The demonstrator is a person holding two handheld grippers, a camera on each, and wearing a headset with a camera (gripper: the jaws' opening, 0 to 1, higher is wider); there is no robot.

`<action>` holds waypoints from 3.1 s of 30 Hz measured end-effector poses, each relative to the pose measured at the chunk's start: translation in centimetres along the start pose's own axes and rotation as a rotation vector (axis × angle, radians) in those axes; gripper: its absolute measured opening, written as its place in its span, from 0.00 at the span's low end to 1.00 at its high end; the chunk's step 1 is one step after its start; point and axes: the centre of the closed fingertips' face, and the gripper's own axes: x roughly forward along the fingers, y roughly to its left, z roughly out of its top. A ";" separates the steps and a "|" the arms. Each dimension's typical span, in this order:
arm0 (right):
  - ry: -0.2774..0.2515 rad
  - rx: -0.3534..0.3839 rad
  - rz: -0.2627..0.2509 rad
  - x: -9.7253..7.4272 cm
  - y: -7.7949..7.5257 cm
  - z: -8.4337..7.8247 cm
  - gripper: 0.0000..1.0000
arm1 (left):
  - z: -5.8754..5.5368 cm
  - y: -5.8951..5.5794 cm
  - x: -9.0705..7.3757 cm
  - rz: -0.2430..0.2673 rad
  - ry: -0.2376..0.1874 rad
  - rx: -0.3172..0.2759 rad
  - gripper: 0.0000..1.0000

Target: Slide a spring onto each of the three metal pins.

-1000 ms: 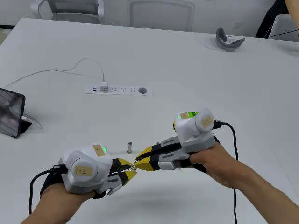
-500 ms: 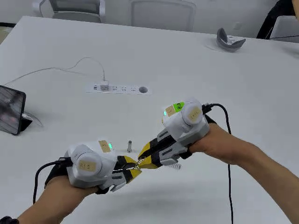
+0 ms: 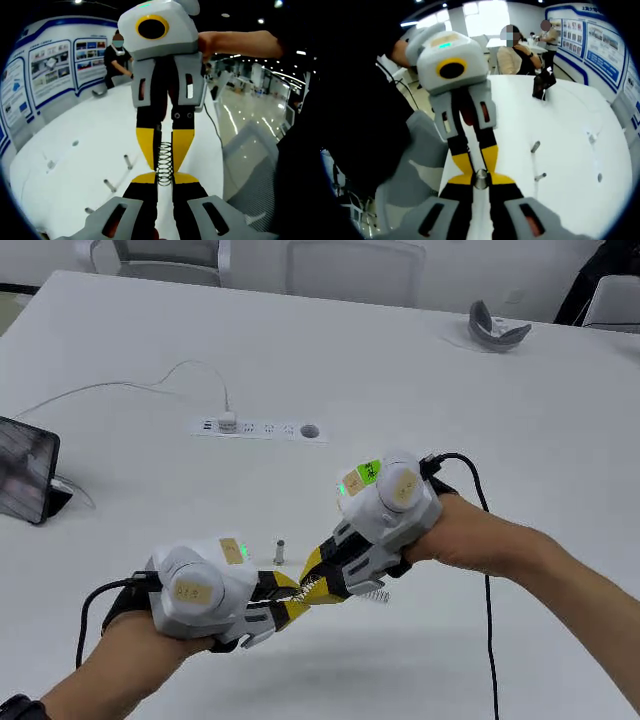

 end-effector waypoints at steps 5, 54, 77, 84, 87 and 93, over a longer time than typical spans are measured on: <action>-0.010 0.011 0.008 0.1 0.1 0.1 0.13 | -0.3 -0.1 -0.1 0.005 0.003 0.006 0.09; 0.029 0.101 -0.120 2.3 -5.9 -3.4 0.12 | -9.3 6.1 -8.0 0.338 0.020 -0.304 0.32; 0.080 0.090 -0.180 3.1 -10.9 -4.2 0.12 | -11.5 7.5 -10.9 0.441 0.016 -0.406 0.50; 0.091 0.081 -0.183 3.6 -12.0 -4.5 0.12 | -11.9 7.1 -11.0 0.443 -0.012 -0.444 0.56; 0.097 0.081 -0.194 3.8 -12.7 -4.8 0.12 | -12.2 7.0 -11.2 0.449 -0.012 -0.458 0.58; 0.103 0.088 -0.209 4.3 -13.9 -5.2 0.12 | -12.8 6.8 -11.5 0.458 -0.010 -0.485 0.59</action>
